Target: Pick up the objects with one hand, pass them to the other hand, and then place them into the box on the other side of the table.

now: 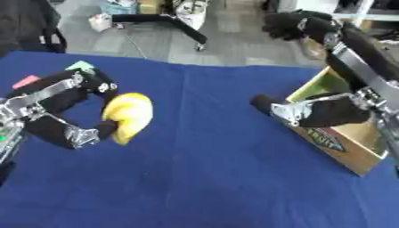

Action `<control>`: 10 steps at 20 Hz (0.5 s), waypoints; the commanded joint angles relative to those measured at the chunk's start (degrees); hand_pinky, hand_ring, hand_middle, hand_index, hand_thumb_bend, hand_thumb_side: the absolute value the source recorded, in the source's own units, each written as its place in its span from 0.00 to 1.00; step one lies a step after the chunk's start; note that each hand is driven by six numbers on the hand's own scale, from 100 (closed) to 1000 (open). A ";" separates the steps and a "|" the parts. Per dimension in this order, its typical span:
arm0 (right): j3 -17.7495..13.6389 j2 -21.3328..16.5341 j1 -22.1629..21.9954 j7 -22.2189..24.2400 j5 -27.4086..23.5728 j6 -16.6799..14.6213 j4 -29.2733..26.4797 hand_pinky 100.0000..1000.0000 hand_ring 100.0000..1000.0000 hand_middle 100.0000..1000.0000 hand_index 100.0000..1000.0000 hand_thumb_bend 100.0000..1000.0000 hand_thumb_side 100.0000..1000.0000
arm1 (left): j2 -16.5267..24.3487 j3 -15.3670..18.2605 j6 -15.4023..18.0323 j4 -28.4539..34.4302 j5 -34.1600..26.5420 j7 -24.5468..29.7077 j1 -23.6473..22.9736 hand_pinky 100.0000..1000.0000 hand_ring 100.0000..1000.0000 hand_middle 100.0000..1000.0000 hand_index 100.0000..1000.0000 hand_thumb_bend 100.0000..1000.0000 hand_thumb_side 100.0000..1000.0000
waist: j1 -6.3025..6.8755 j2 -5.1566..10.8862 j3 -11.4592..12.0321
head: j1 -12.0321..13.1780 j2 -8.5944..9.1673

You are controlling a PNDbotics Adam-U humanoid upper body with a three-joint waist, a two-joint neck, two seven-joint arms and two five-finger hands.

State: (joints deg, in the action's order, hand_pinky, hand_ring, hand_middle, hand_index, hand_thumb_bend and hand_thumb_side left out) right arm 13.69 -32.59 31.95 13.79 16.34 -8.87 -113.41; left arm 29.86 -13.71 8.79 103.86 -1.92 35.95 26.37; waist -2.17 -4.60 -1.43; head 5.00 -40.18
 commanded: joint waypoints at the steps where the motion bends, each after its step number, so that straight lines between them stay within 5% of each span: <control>1: 0.28 -0.87 2.25 1.34 0.94 -0.65 -1.18 0.83 0.80 0.78 0.91 0.42 0.30 | 0.74 -0.43 0.95 -0.20 2.32 0.43 1.51 0.48 0.33 0.24 0.36 0.08 0.16 | -0.68 1.69 -0.07 | 0.24 0.18; 10: 3.01 0.69 6.67 5.56 4.12 -2.90 -1.18 0.87 0.81 0.78 0.90 0.42 0.29 | 0.40 -3.29 2.69 -3.50 7.47 1.54 3.43 0.48 0.33 0.25 0.37 0.07 0.16 | -0.84 1.86 -0.09 | 0.51 -0.16</control>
State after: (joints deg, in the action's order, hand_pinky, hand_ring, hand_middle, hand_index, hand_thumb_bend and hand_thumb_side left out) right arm 16.81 -31.47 37.53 18.92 19.97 -11.42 -113.43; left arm 29.82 -16.95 11.05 100.20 4.88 37.42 28.76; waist -2.31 -4.46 -1.48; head 5.32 -40.23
